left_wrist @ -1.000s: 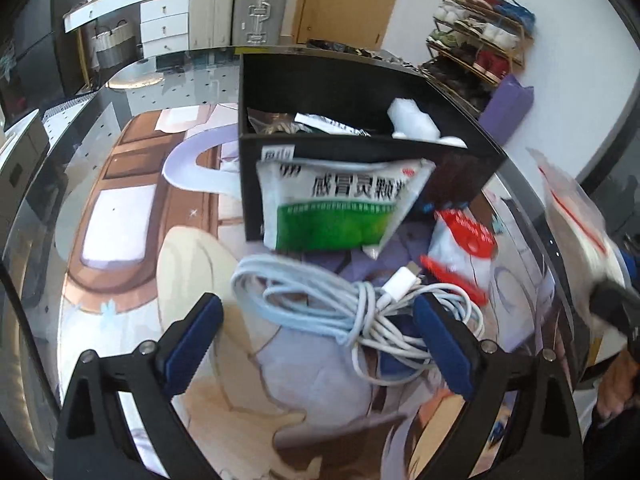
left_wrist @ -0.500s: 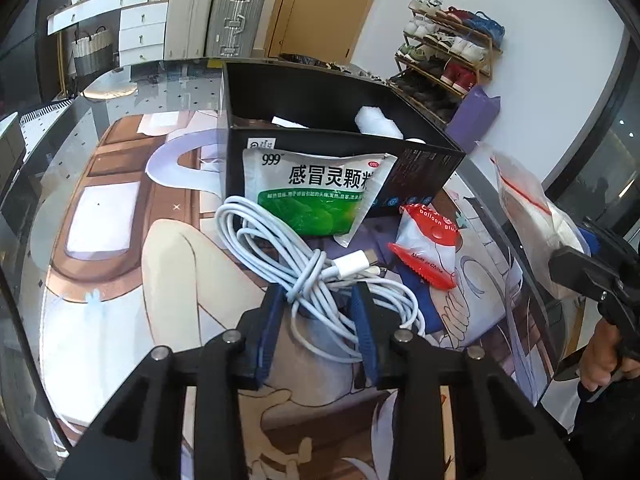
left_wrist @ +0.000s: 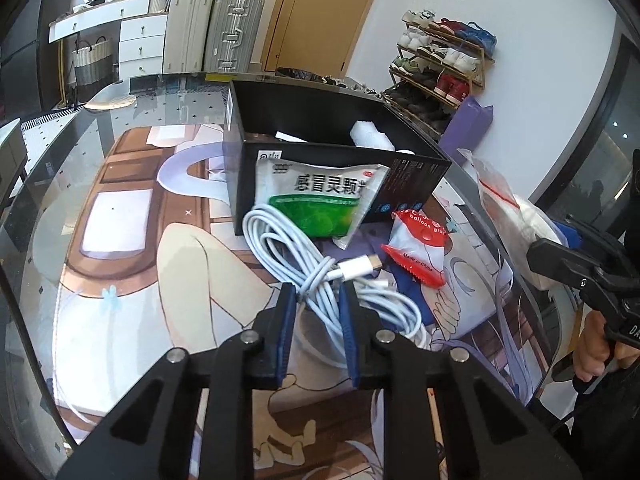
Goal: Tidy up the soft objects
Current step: 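Carry the cable coil and rope bag over the black bin with both grippers, then open both grippers to drop the cable coil and rope bag into the bin, then lower the right gripper toward the red-capped white balloon glue bag, then close the right gripper on the balloon glue bag, then lift the glue bag with the right gripper while the left tool approaches the green medicine packet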
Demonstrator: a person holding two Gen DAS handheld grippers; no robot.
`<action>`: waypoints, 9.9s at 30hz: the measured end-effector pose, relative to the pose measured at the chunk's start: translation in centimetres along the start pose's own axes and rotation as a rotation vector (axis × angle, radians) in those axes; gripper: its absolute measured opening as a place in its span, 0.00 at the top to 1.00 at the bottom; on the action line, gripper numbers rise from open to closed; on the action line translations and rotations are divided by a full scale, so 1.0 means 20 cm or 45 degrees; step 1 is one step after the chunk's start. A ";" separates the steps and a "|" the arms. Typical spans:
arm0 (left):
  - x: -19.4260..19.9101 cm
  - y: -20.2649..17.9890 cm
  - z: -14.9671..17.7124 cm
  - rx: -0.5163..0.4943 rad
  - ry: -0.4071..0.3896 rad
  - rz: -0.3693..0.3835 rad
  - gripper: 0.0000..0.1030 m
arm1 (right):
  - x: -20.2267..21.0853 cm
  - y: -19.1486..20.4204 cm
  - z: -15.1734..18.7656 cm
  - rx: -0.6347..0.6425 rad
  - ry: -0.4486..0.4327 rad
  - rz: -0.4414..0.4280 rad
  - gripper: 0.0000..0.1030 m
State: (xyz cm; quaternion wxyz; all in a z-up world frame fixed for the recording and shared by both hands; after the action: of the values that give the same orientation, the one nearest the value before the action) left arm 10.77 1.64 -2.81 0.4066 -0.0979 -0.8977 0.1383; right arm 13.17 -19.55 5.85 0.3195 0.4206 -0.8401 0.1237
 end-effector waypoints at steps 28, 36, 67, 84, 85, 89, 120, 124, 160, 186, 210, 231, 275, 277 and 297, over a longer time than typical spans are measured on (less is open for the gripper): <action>-0.15 -0.08 -0.07 0.051 0.103 -0.201 0.24 | 0.01 0.00 0.00 0.002 0.001 0.002 0.63; -0.15 -0.09 -0.03 0.027 0.056 -0.149 0.40 | 0.00 -0.01 0.00 -0.006 0.002 0.004 0.63; 0.27 -0.10 -0.15 -0.029 -0.226 0.003 0.54 | -0.02 -0.08 -0.08 -0.100 -0.111 0.065 0.63; 0.19 -0.13 -0.42 -0.058 -0.290 -0.023 0.54 | -0.16 -0.21 -0.28 -0.115 -0.112 0.164 0.63; 0.18 -0.13 -0.43 -0.058 -0.288 -0.023 0.54 | -0.17 -0.22 -0.29 -0.112 -0.105 0.166 0.63; 0.14 -0.12 -0.46 -0.043 -0.285 -0.027 0.54 | -0.22 -0.24 -0.32 -0.102 -0.090 0.172 0.63; -0.11 -0.06 -0.54 -0.017 -0.195 -0.077 0.57 | -0.52 -0.37 -0.38 -0.070 0.010 0.175 0.57; -0.08 -0.04 -0.53 -0.020 -0.186 -0.105 0.41 | -0.49 -0.38 -0.38 -0.068 -0.027 0.193 0.40; 0.19 0.09 -0.20 -0.066 -0.257 -0.241 0.03 | -0.29 -0.22 -0.04 -0.093 0.053 0.201 0.01; 0.14 0.11 -0.18 -0.065 -0.210 -0.233 0.03 | -0.53 -0.19 0.11 -0.085 0.282 0.172 0.01; 0.08 0.06 -0.15 -0.098 -0.153 -0.238 0.03 | -0.66 -0.20 0.16 -0.095 0.402 0.255 0.01; 0.06 0.04 -0.12 -0.120 -0.136 -0.238 0.03 | -0.62 -0.12 0.15 -0.044 0.353 0.215 0.28; 0.05 0.03 -0.12 -0.125 -0.124 -0.231 0.03 | -0.58 -0.03 0.14 0.047 0.324 0.141 0.32; 0.05 0.03 -0.12 -0.126 -0.124 -0.231 0.03 | -0.58 -0.02 0.14 0.046 0.330 0.123 0.42; 0.01 -0.01 -0.11 -0.078 -0.105 -0.212 0.03 | -0.27 -0.05 -0.01 0.049 0.138 0.128 0.45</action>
State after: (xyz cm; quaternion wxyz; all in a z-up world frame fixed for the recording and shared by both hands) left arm 12.38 1.90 -1.20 0.3761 -0.0294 -0.9226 0.0804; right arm 16.48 -16.72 2.49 0.3499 0.3767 -0.8390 0.1782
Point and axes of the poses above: each gripper's, at about its wrist camera, not at the fingertips, and x roughly against the way its jaws point, y to its left, z to its underside, the point moved 4 cm from there along -x, roughly the way its jaws point, and after that the axes turned 3 degrees about x, right-handed, at the moved point
